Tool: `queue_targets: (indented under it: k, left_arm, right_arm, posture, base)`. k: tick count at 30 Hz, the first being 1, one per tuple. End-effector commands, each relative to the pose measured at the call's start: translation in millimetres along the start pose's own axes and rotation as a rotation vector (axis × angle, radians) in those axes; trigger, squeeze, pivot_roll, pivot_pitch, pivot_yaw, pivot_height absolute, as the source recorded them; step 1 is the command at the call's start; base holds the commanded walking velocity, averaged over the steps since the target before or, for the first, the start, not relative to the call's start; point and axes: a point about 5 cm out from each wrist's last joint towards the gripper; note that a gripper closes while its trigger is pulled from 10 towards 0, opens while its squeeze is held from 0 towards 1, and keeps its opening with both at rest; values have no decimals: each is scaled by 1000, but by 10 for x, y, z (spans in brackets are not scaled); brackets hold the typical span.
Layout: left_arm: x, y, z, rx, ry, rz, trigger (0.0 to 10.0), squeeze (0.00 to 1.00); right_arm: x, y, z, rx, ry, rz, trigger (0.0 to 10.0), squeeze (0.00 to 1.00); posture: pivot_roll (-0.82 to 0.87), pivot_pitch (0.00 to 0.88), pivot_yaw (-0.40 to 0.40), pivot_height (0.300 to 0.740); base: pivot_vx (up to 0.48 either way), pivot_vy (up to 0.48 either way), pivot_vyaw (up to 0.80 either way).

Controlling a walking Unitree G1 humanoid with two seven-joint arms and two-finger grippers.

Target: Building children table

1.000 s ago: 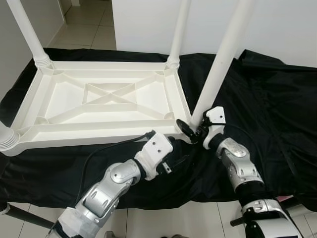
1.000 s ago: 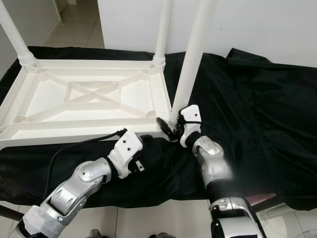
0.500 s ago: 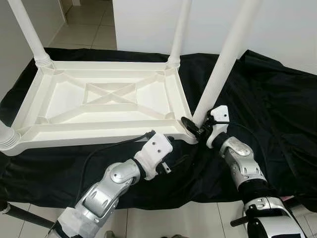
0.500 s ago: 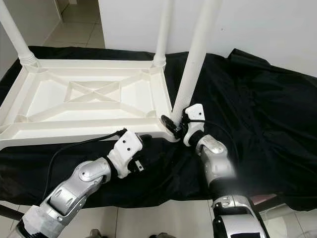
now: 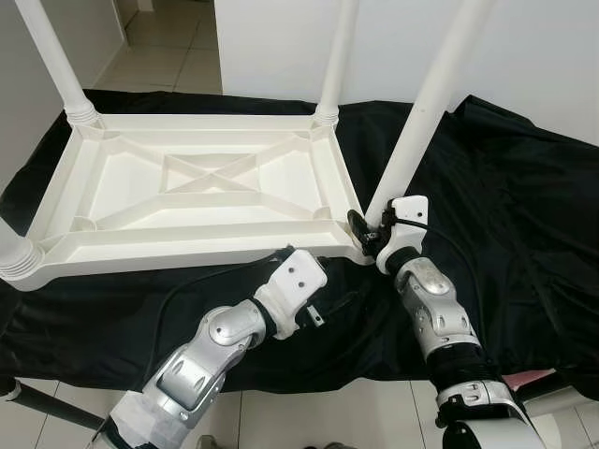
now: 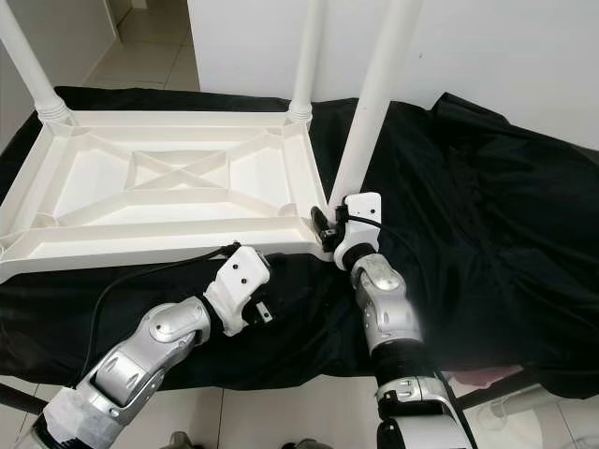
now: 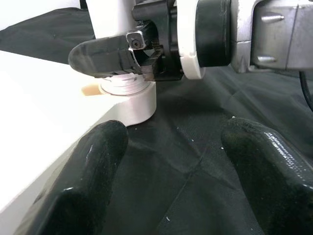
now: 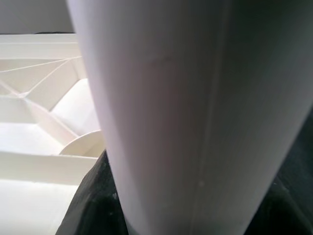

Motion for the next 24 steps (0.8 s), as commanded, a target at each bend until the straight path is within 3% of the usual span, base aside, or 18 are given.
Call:
queue_targets:
  k: [1,9,12,22,23,24]
  left_arm:
    - [-68,-10,0,17,-3,-84,10000,0]
    - [-70,-18,1,16,-1,-86,10000,0]
    - [-71,-15,-1,16,0,-84,10000,0]
    - [-76,-14,-4,13,1,-75,10000,0]
    - [-73,-18,-2,13,1,-74,10000,0]
    - [-73,-18,-2,13,1,-74,10000,0]
  right_arm:
    - [-28,44,-99,60,-51,-75,10000,0]
    - [152,85,-105,84,-45,-222,10000,0]
    - [248,114,-96,122,-54,-370,10000,0]
    - [272,89,-13,67,-29,-317,10000,0]
    - [270,91,-18,69,-47,-313,10000,451]
    - [270,91,-18,69,-47,-313,10000,451]
  posture:
    - [-8,108,-59,740]
    - [-6,110,-61,740]
    - [-5,111,-62,740]
    - [2,109,-72,740]
    - [2,109,-72,740]
    - [2,109,-72,740]
  base:
    - [0,0,0]
    - [0,0,0]
    - [0,0,0]
    - [0,0,0]
    - [0,0,0]
    - [0,0,0]
Point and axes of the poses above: a point about 5 cm out from each wrist's last joint towards the gripper, its own y axis pointing back from the gripper into the wrist, its own z axis along the axis of the wrist's last joint, x = y × z, and after that the axes turned 12 degrees about y, right-handed
